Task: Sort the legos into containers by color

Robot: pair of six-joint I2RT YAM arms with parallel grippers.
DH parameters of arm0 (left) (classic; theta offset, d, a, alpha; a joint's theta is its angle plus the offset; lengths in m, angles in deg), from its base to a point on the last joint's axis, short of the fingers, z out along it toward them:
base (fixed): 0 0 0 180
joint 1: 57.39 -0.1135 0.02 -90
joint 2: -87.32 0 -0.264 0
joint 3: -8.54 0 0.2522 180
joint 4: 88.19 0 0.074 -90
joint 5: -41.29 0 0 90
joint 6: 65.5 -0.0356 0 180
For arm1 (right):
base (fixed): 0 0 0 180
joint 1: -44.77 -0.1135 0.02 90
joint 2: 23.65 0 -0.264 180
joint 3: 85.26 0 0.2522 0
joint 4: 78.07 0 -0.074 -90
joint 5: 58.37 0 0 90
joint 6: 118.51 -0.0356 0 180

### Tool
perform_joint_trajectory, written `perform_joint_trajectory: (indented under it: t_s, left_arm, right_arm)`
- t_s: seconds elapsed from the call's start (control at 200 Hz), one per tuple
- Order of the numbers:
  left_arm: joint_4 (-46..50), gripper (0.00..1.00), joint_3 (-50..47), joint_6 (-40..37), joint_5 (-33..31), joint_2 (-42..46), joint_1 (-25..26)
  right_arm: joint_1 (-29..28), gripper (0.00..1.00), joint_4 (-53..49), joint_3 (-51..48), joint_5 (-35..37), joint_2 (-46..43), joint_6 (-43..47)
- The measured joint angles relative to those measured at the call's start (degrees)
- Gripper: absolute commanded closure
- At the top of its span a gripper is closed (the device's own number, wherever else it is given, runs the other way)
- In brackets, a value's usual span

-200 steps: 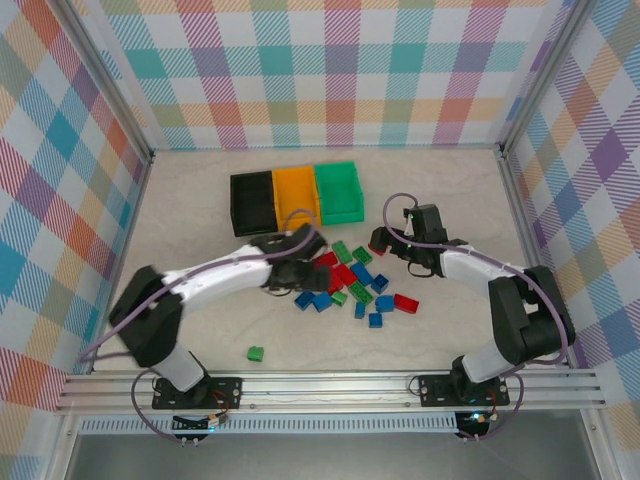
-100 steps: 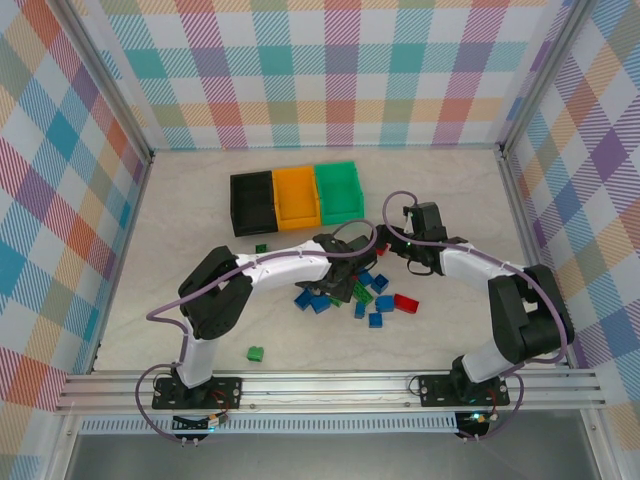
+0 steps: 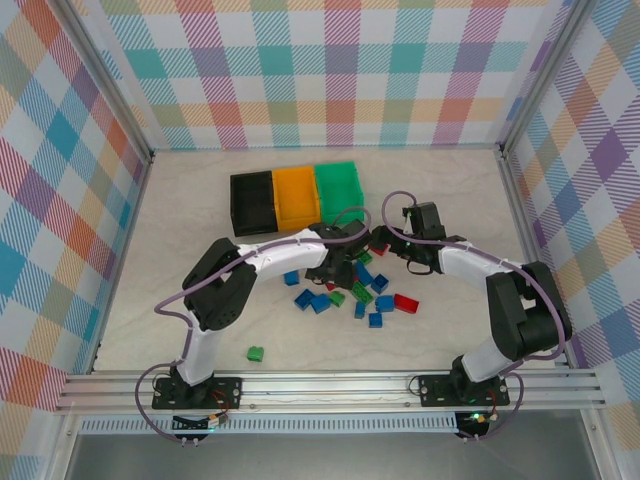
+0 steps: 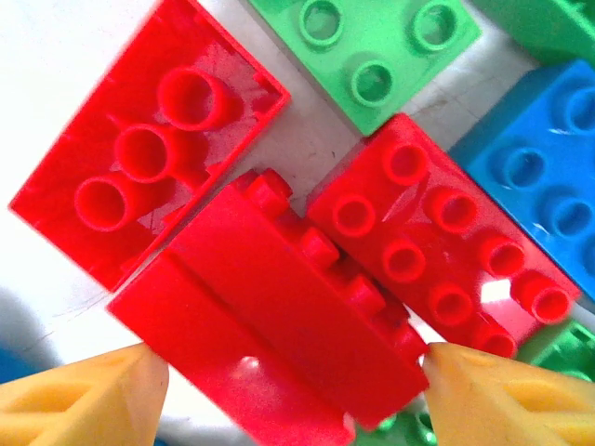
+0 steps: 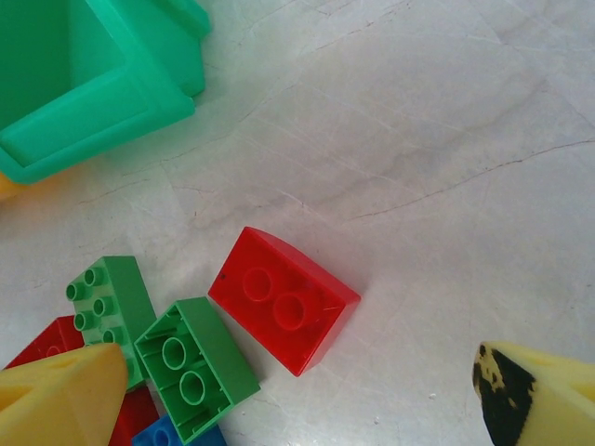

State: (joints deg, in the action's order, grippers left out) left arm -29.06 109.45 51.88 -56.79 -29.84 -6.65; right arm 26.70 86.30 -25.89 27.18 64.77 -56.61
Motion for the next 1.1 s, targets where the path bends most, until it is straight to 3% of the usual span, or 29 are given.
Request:
perform_joint_trajectory:
  t_s: [0.165,0.25,0.425,0.53,0.64,0.775,0.87,1.005,1.1]
  left_arm:
    - [-0.57,0.4,0.0,0.0,1.66,-0.87,-0.42]
    - [-1.07,0.5,-0.5,-0.07,1.86,-0.76,-0.44]
    - [-4.17,0.53,-5.2,0.68,1.73,2.29,-0.66]
    - [-5.03,0.46,-8.87,1.73,0.61,5.25,-0.7]
    - [-5.25,0.17,-11.63,2.84,-1.11,8.72,-0.7]
    - [-5.01,0.15,-11.96,4.48,-3.96,11.08,-0.7]
    - [-5.01,0.22,-11.89,4.92,-5.31,11.28,-0.83]
    - [-4.98,0.42,-11.65,6.64,-5.49,11.28,-1.9]
    - [-5.35,0.47,-11.54,7.61,-5.11,11.28,-3.28]
  right_arm:
    - [0.0,0.04,-0.39,0.31,0.0,0.0,0.0]
    - [0.0,0.04,-0.48,0.46,0.0,0.04,0.0]
    - [0.0,0.04,-0.63,0.59,-0.02,0.04,0.0]
    - [0.0,0.04,-0.7,0.59,-0.02,0.04,0.0]
    - [0.0,0.04,-0.79,0.59,-0.02,0.04,-0.02]
    - [0.0,0.04,-0.79,0.63,-0.04,0.26,-0.04]
    - [0.0,0.04,-0.79,0.7,-0.04,0.79,-0.04]
    - [0.0,0.04,-0.81,0.7,-0.04,1.03,-0.04]
    - [0.0,0.04,-0.81,0.7,-0.04,1.03,-0.04]
